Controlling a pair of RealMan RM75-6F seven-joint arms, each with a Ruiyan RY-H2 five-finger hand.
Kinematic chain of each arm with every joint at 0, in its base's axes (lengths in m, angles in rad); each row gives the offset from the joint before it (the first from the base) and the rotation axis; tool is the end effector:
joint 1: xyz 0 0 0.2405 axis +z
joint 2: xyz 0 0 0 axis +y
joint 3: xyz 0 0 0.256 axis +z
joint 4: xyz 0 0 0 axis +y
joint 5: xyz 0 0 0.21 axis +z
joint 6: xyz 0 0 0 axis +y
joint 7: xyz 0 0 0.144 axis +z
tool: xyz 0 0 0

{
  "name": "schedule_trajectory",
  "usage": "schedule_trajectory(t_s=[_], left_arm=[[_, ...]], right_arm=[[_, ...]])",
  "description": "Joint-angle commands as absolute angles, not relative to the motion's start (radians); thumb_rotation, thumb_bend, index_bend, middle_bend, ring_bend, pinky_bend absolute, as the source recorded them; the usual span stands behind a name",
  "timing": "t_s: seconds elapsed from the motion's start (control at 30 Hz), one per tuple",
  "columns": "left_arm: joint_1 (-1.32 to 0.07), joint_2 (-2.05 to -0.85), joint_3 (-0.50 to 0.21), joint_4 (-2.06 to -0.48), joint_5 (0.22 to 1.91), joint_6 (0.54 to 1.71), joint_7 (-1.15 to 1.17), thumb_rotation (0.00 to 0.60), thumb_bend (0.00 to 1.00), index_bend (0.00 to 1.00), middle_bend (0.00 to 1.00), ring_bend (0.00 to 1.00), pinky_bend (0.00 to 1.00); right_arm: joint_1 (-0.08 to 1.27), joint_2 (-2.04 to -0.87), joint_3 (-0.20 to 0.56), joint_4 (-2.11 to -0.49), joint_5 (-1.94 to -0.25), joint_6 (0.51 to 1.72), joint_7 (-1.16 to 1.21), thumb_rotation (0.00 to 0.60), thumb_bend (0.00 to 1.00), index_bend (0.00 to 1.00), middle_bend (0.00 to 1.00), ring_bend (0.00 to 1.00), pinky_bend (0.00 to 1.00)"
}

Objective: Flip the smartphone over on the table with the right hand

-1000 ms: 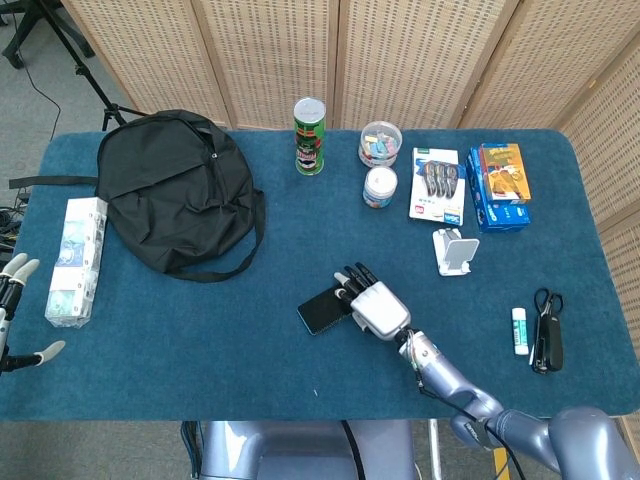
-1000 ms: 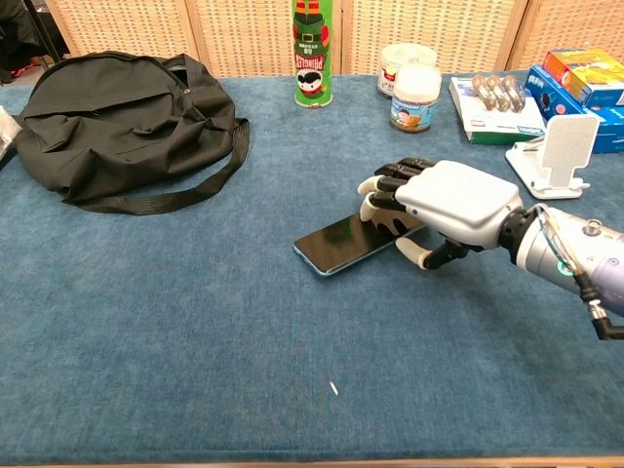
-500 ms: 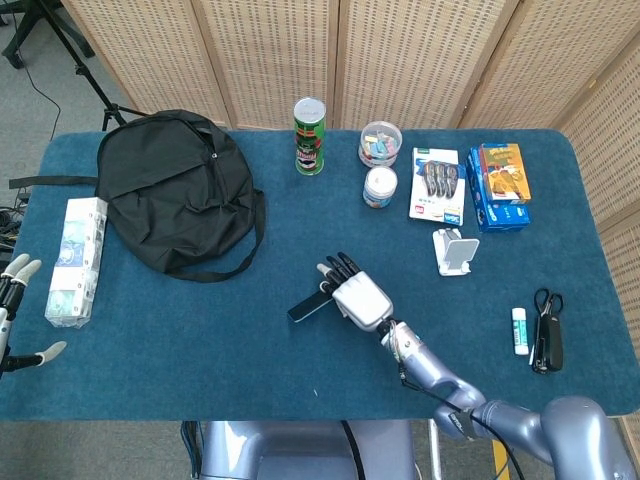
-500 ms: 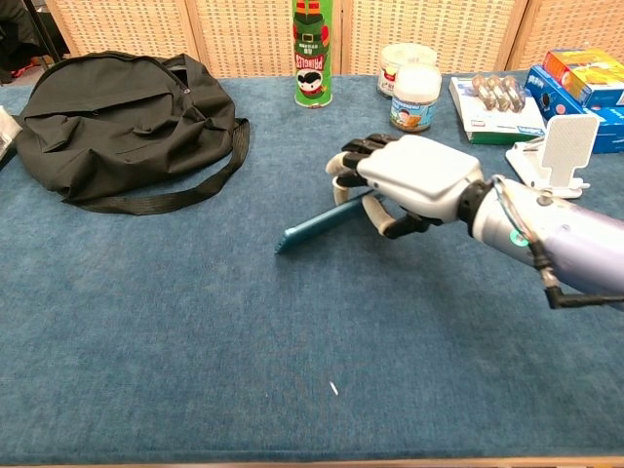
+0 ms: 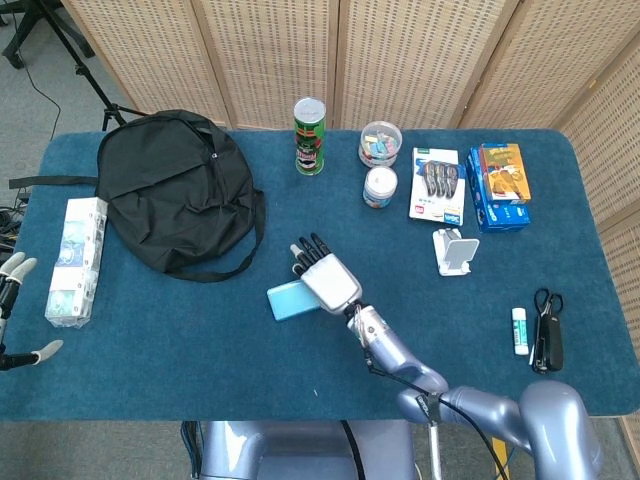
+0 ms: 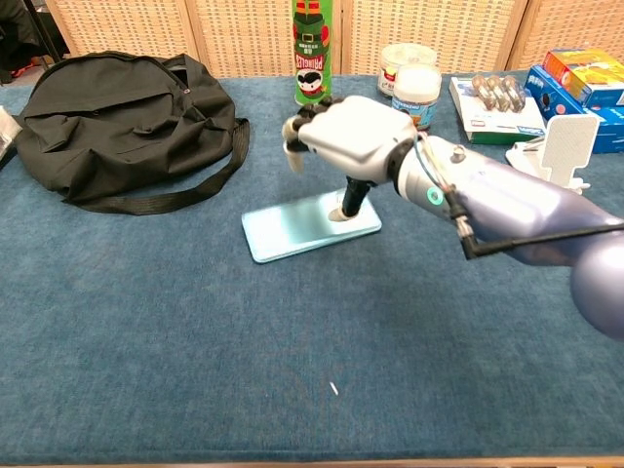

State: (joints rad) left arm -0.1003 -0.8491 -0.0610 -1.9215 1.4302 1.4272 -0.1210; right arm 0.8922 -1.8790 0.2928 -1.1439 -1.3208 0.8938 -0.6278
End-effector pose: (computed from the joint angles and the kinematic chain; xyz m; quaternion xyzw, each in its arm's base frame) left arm -0.2715 0.1826 0.2087 -0.5573 -0.4565 -0.4167 0.5544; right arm -0.0610 -0.3619 -0.0914 0.8124 -0.1608 0.3674 0.4233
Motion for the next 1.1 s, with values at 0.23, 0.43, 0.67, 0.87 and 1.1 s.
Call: schedule_trajectory(t_s=[0.23, 0.43, 0.67, 0.87, 1.1], left_arm=[[-0.098, -0.843, -0.06, -1.919, 1.435, 1.43, -0.135, 0.6, 0.0, 0.0, 0.0, 0.0, 0.0], [-0.095, -0.843, -0.057, -1.919, 1.444, 1.435, -0.134, 0.6, 0.0, 0.0, 0.0, 0.0, 0.0], [-0.089, -0.844, -0.053, -1.919, 1.457, 1.445, -0.137, 0.6, 0.0, 0.0, 0.0, 0.0, 0.0], [-0.086, -0.858, -0.051, -1.919, 1.46, 1.456, -0.1, 0.6, 0.0, 0.0, 0.0, 0.0, 0.0], [-0.086, -0.877, -0.054, -1.92, 1.46, 1.465, -0.066, 0.6, 0.0, 0.0, 0.0, 0.0, 0.0]], right_arm=[[0.889, -1.818, 0.307, -1.248, -1.271, 0.944, -0.672, 0.6, 0.0, 0.14, 0.02, 0.0, 0.05], [0.802, -1.68, 0.234, -1.345, -1.374, 1.047, -0.545, 0.6, 0.0, 0.14, 0.02, 0.0, 0.05], [0.665, -1.525, 0.083, -1.326, -1.534, 1.204, -0.383, 0.6, 0.0, 0.13, 0.0, 0.0, 0.05], [0.518, -1.413, -0.02, -1.308, -1.589, 1.346, -0.204, 0.6, 0.0, 0.12, 0.0, 0.0, 0.05], [0.394, -1.314, -0.047, -1.351, -1.59, 1.482, -0.031, 0.6, 0.0, 0.12, 0.0, 0.0, 0.03]])
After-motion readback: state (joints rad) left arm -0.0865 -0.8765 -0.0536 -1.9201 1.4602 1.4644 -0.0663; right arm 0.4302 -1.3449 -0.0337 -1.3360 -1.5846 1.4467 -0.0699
